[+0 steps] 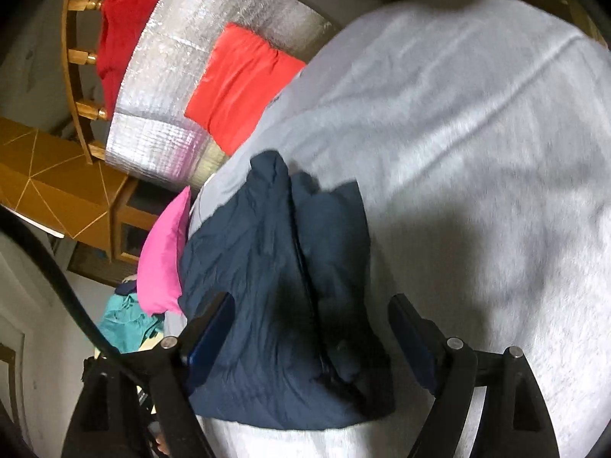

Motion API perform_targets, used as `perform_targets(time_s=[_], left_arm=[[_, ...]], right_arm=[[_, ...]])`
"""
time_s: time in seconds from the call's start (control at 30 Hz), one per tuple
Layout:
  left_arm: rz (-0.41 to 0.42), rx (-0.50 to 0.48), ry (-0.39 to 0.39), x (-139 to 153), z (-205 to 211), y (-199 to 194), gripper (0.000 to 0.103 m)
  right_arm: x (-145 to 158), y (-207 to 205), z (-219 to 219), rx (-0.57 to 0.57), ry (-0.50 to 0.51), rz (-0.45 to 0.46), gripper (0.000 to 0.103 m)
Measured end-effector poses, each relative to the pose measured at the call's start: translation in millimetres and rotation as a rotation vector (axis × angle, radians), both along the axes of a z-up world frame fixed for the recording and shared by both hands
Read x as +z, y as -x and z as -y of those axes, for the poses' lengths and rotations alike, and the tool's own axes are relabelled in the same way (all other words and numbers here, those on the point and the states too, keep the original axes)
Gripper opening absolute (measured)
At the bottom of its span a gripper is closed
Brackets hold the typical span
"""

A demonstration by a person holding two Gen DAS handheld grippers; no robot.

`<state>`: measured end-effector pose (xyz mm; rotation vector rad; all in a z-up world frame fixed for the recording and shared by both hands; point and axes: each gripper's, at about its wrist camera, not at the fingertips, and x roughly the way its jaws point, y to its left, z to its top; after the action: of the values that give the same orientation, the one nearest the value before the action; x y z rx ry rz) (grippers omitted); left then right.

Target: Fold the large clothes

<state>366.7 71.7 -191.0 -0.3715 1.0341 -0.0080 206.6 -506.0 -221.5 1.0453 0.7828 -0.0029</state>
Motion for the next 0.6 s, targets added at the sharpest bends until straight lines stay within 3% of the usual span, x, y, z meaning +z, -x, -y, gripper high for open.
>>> perform_targets(time_s=[0.33, 0.5, 0.6], left_arm=[[-0.064, -0.079, 0.123, -31.8, 7.3, -29.2, 0.094], [-0.124, -0.094, 0.243, -45.1, 6.4, -45.5, 0.094], [-0.127, -0.119, 0.248, -44.7, 10.5, -48.7, 0.094]], right_arm=[[-24.5, -32.5, -4.0, 0.017, 0.007, -0.052, 0.085], [-41.1, -53.9, -6.5, 0.055, -0.022, -0.083, 0.085], [-36.9, -61.6, -16.8, 0.103, -0.022, -0.061, 0.088]])
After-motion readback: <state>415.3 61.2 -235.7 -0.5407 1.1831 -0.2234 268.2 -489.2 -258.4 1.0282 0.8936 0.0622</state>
